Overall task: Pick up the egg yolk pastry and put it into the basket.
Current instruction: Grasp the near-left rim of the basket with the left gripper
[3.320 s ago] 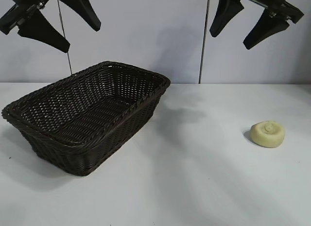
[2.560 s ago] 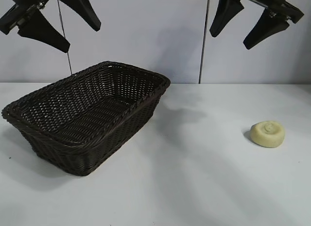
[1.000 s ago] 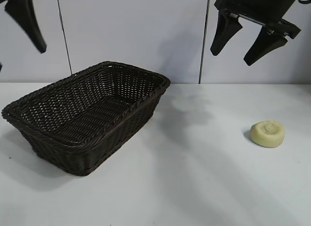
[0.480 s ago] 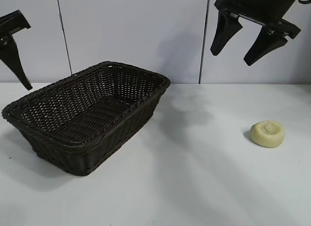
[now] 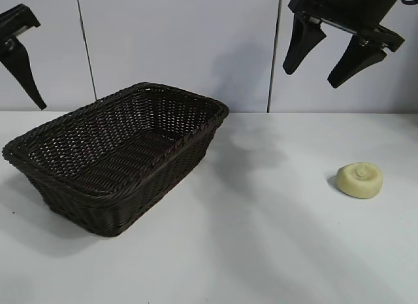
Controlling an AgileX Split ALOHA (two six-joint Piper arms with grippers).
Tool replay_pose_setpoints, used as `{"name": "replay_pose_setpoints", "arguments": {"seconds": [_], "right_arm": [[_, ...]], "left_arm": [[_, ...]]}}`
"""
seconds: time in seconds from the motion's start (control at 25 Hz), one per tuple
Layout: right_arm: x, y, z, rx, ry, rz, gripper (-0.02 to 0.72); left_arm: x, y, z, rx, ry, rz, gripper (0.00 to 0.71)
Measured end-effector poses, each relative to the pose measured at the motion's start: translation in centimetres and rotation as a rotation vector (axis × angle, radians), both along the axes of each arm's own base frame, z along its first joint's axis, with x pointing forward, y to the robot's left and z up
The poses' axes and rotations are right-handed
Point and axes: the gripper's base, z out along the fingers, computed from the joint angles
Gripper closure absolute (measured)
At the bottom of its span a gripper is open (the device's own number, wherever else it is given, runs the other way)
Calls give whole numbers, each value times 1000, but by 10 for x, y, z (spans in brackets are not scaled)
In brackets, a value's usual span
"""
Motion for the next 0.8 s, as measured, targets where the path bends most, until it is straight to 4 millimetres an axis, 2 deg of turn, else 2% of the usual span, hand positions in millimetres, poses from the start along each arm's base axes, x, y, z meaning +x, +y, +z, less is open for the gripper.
{"name": "replay_pose_setpoints", "arguments": {"seconds": [0.24,0.32,0.8], "right_arm": [[0,0,0,0,-1,0,134],[0,0,0,0,-1,0,134],[0,0,0,1,-1,0,134]], "left_arm": [[2,1,-1,19,-18,0,213],[5,1,-6,24,1,-1,213],[32,-27,-81,29,133,-5,213]]}}
